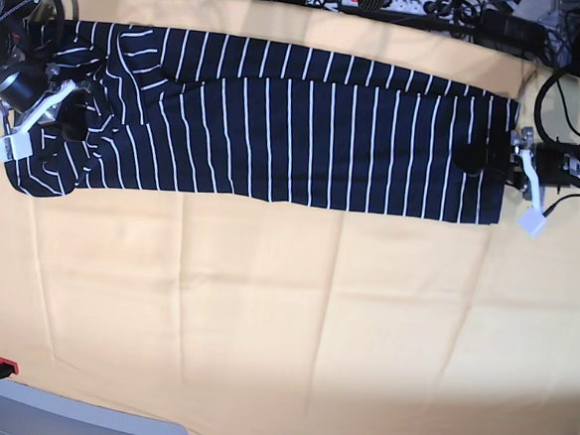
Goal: Fold the T-shirt properly
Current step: 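Grasp the strip's other end with the left gripper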
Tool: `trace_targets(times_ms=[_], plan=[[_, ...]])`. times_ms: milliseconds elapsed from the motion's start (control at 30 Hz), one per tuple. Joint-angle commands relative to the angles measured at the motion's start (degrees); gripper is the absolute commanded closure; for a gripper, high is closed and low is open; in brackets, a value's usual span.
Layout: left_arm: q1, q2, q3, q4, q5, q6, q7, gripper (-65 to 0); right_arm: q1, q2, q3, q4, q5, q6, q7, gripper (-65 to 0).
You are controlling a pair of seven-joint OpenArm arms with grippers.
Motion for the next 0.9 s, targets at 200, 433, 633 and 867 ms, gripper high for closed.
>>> trace_targets(times_ms=[200, 433, 633, 867], plan=[[-0.2, -1.6, 0.0, 0.7, 5.4, -0.2, -2.8, 0.0, 0.7, 1.1, 0.5, 0.8, 5.0, 0.5, 1.3, -4.7], [-0.2, -4.4, -0.2, 0.7, 13.5, 0.1, -8.4, 0.0, 0.7, 1.1, 0.5, 1.6, 7.3, 0.5, 1.2, -27.9], [-0.2, -10.4, -0.3, 0.7, 13.9, 0.1, -8.3, 0.0, 0.6, 1.1, 0.5, 1.9, 7.3, 0.5, 1.2, -27.9], [-0.3, -16.7, -0.3, 0.7, 2.7, 0.0, -2.8, 0.0, 0.6, 1.1, 0.5, 1.9, 7.3, 0.5, 1.2, -27.9]])
